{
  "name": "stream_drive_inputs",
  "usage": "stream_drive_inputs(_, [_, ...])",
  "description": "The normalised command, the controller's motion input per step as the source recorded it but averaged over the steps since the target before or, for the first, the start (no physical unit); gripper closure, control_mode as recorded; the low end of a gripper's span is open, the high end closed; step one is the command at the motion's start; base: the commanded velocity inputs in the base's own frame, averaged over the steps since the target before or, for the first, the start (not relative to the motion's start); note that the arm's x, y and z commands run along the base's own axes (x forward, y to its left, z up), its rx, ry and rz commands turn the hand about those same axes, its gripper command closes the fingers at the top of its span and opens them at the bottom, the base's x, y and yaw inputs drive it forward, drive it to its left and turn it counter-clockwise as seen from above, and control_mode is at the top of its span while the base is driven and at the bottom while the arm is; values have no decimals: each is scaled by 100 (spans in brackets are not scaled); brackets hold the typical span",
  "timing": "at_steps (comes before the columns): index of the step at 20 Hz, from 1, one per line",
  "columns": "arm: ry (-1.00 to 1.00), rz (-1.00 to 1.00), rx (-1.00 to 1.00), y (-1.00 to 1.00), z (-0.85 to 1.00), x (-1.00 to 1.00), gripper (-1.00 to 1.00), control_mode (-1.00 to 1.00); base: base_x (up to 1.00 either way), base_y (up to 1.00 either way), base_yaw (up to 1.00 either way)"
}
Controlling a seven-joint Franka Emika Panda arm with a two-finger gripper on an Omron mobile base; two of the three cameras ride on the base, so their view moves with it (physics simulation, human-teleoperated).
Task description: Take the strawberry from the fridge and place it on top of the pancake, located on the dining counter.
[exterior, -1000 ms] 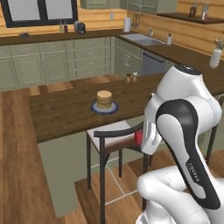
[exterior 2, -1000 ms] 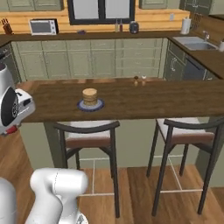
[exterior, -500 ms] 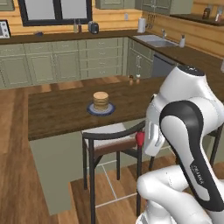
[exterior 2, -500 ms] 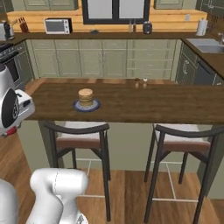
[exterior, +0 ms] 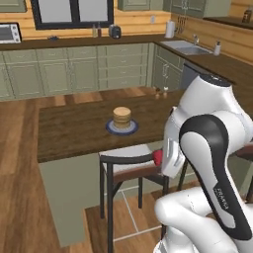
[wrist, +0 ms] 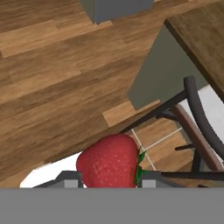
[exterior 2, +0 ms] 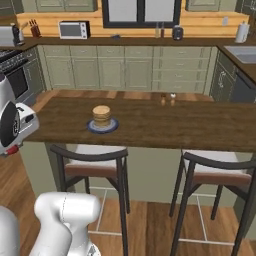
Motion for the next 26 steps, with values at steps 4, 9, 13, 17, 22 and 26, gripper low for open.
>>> stream_drive_inputs(4, [0,0,0,0,0,0,100,100,38,-2,17])
stream_drive_inputs(9, [0,0,0,-4,4,1,100,-100,7,-11,11])
stream_drive_inputs(13, [-1,-1,0,-20,39,58,100,-100,0,0,0])
stream_drive_inputs(17, [-5,-11,0,-24,46,81,100,-100,0,0,0])
stream_drive_inputs(22, [0,-25,0,-22,8,100,100,-100,0,0,0])
stream_drive_inputs(26, [0,-35,-3,-9,0,100,100,-100,0,0,0])
